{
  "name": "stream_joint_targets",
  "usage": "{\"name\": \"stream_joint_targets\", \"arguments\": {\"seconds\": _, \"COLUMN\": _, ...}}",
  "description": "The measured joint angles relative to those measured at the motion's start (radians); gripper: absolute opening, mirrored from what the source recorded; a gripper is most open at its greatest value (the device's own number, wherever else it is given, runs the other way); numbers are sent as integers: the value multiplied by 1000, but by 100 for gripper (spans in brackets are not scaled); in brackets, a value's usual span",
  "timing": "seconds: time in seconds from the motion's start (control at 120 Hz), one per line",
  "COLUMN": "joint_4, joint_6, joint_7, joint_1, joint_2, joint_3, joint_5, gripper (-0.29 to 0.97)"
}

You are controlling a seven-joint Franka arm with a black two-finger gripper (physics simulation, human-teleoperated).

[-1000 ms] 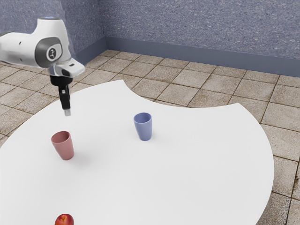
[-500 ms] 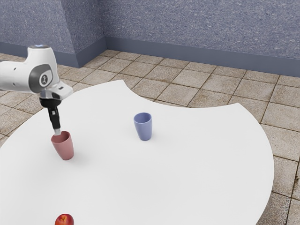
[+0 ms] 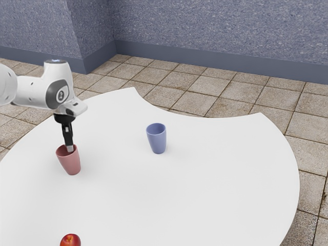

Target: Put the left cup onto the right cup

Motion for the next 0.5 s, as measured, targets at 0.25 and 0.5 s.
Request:
{"name": "stream_joint_targets", "arguments": {"seconds": 0.25, "joint_4": -31, "joint_6": 24, "joint_7": 23, "joint_1": 6, "joint_2": -3, "joint_3": 1, "joint_5": -16, "gripper": 15}}
{"name": "stream_joint_targets", "arguments": {"seconds": 0.5, "joint_4": -32, "joint_6": 32, "joint_7": 36, "joint_1": 2, "joint_2": -12, "joint_3": 1, "joint_5": -18, "gripper": -5}}
